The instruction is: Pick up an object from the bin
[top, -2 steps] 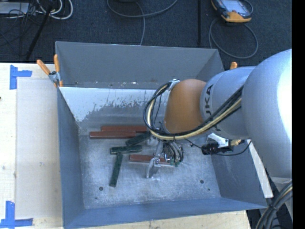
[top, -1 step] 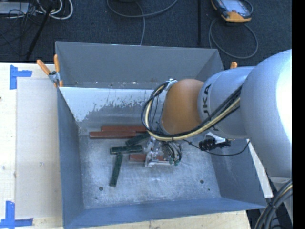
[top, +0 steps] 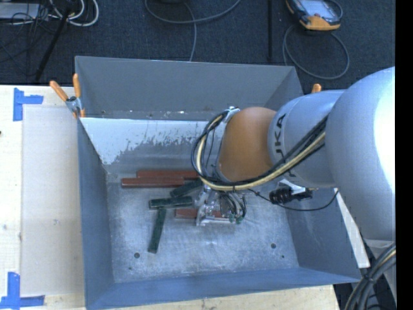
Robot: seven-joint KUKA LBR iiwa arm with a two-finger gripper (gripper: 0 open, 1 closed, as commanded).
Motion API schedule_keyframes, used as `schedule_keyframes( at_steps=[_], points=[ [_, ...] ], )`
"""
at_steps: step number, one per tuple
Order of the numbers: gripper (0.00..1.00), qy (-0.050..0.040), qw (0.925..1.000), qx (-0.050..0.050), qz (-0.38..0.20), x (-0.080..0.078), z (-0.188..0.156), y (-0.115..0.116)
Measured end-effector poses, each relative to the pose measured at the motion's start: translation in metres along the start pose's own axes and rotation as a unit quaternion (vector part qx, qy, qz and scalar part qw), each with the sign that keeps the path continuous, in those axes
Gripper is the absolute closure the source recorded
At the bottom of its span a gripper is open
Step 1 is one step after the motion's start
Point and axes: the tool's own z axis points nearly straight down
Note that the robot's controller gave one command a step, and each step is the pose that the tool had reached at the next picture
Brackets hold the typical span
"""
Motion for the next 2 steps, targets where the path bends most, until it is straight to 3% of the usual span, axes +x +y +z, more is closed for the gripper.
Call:
schedule_keyframes(
  at_steps=[2],
  points=[
    [1.0,0.0065,1.0,0.001,-0.001,0.0028,-0.011,-0.0004]
  ],
)
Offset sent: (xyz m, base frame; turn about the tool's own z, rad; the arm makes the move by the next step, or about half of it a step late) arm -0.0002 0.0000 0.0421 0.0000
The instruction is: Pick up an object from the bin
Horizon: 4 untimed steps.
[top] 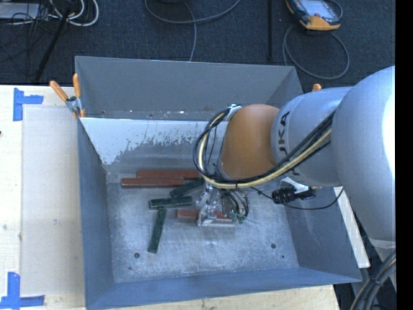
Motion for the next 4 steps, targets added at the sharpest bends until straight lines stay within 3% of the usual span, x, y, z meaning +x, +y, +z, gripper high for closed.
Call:
schedule_keyframes(
  at_steps=[4],
  points=[
    [1.0,0.0022,1.0,0.0,0.0,0.0,-0.047,0.0]
  ],
)
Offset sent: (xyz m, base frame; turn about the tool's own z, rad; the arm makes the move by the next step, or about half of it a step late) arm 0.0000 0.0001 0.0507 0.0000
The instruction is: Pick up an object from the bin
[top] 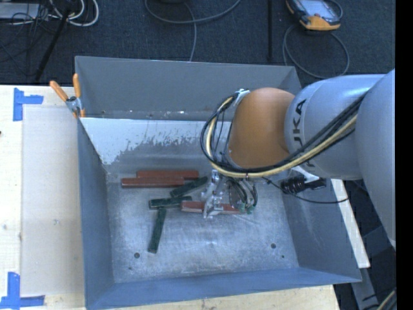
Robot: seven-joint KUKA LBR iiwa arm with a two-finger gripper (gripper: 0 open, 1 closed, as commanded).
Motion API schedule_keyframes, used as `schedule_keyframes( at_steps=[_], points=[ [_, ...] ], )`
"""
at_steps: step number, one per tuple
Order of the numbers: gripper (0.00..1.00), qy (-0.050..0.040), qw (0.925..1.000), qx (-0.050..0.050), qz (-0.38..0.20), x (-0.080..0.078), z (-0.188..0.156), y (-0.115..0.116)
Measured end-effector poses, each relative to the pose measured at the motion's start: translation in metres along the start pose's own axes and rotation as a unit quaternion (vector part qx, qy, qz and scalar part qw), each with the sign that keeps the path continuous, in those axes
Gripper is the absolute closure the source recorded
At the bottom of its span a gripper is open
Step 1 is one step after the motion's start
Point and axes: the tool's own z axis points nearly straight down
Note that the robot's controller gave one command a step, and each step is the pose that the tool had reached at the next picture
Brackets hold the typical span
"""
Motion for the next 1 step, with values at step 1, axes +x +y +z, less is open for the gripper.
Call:
schedule_keyframes(
  at_steps=[1],
  points=[
    [1.0,-0.0019,1.0,0.0,0.0,-0.0006,-0.0095,0.0]
  ],
)
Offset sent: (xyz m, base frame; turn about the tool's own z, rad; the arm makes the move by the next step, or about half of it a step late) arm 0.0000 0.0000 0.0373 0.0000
